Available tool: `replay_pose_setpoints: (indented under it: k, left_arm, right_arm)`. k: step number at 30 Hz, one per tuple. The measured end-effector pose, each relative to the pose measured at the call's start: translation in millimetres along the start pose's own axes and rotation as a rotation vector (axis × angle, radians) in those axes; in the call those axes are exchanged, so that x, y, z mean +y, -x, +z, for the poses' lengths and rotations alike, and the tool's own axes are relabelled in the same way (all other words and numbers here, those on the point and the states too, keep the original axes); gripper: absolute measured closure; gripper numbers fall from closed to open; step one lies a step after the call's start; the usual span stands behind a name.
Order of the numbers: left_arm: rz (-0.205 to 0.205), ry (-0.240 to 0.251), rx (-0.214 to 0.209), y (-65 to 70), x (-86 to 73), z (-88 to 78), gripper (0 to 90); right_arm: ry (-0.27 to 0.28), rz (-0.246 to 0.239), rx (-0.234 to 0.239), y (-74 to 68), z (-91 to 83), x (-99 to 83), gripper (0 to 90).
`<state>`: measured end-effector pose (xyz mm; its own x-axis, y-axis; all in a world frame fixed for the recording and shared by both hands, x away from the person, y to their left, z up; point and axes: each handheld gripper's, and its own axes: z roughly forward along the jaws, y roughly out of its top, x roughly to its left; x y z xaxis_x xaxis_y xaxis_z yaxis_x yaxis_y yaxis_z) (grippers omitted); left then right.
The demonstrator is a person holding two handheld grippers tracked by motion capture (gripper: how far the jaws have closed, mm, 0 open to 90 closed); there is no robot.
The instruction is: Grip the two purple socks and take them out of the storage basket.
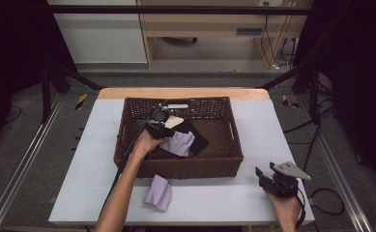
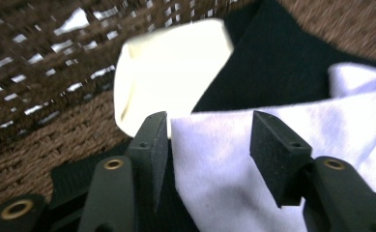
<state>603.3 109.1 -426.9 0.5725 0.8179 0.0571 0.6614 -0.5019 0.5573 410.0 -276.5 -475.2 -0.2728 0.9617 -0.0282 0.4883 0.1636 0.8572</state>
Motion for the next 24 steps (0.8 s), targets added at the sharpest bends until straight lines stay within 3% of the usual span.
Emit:
replay_pose_setpoints:
  k: [5, 8, 13, 16, 18, 24]
  left_arm:
    - [0.059, -0.103, 0.025, 7.5, -1.2, 10.5, 44.8]
    - [0.04, -0.121, -0.004, 6.9, -1.7, 11.0, 51.6]
    - [-0.015, -0.152, -0.048, 2.9, -0.5, 9.3, 72.5]
    - [-0.056, -0.131, -0.054, -0.7, 1.3, 3.0, 78.0]
    - [-0.085, -0.077, -0.065, -2.6, 2.0, -3.9, 80.1]
    - [-0.064, 0.038, -0.045, -0.4, 3.9, -20.9, 81.4]
  right_arm:
    - [0.004, -0.003, -0.001, 0.3, -0.5, -0.1, 42.0]
    - [0.003, 0.001, -0.002, 0.7, -0.4, -0.2, 42.2]
    - [0.001, -0.003, -0.001, 0.2, -0.5, -0.3, 42.5]
    - [-0.001, -0.005, -0.002, 0.0, -0.7, -0.4, 42.5]
    - [0.0, -0.003, -0.003, 0.3, -0.7, -0.6, 42.5]
    - [-0.002, -0.005, -0.008, 0.8, 0.1, -0.8, 42.5]
